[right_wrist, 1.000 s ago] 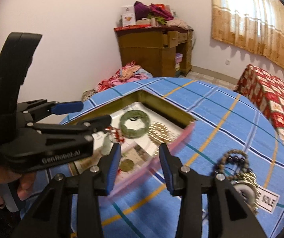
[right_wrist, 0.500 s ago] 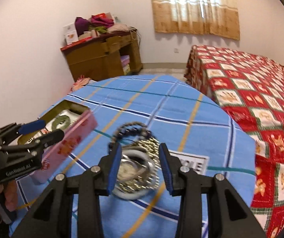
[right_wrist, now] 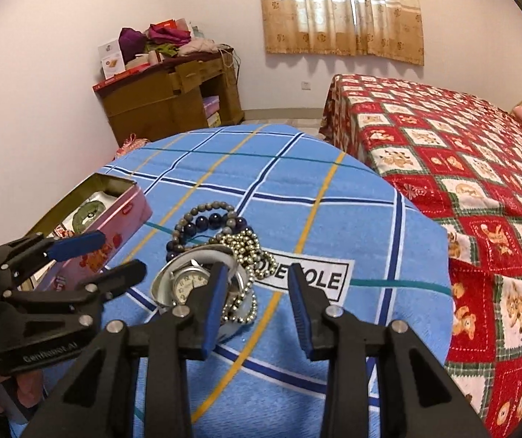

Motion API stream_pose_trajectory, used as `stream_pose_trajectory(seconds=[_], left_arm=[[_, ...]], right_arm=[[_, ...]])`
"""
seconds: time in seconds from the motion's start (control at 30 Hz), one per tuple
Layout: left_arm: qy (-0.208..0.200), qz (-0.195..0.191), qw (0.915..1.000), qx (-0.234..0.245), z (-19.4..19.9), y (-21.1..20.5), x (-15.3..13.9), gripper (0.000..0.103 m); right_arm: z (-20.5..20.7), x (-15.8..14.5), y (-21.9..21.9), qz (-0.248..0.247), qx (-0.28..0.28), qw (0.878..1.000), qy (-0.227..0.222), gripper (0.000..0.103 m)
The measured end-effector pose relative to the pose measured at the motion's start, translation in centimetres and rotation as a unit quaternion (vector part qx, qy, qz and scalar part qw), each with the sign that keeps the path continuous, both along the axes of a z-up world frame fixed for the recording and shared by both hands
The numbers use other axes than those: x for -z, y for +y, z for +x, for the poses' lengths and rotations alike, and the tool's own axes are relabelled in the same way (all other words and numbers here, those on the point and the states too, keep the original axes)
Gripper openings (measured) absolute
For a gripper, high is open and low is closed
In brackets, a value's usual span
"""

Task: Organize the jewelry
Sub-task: 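Move the right tool to the thin silver bangle beside the watch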

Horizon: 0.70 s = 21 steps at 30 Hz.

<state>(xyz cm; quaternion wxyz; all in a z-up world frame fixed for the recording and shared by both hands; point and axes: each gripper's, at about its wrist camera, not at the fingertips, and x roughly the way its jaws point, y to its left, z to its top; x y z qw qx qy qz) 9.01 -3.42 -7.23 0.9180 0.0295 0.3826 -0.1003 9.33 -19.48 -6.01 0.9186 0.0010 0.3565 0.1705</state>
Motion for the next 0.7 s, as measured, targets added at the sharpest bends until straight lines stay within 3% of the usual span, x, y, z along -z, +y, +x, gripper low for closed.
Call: stream_pose_trajectory(seconds=[0.2,0.27,0.47,0.7], left_arm=[[0.017,-0.014,0.9993,0.029,0.6,-1.2,0.9,0.064],[0.029,-0.025,0.9985,0.039,0.8,-1.4,1.1,0.056],[0.061,-0.056,0.994,0.072,1.3,-1.6,2.0,0.048],[0.056,-0.063,0.9943,0.065,1.0,-1.2,1.8,0.048]], right_arm=[[0.2,0.5,-0.1,0.007,-0.005,1.0,0.007,0.038],[0.1,0.8,-0.1,0.01,-0.003,1.0,0.007,0.038],[0.0,1.0,0.1,0.009,0.007,1.0,0.0,0.038],[-0.1,0.6,0.3,0.011,-0.003,1.0,-0.008,0.035]])
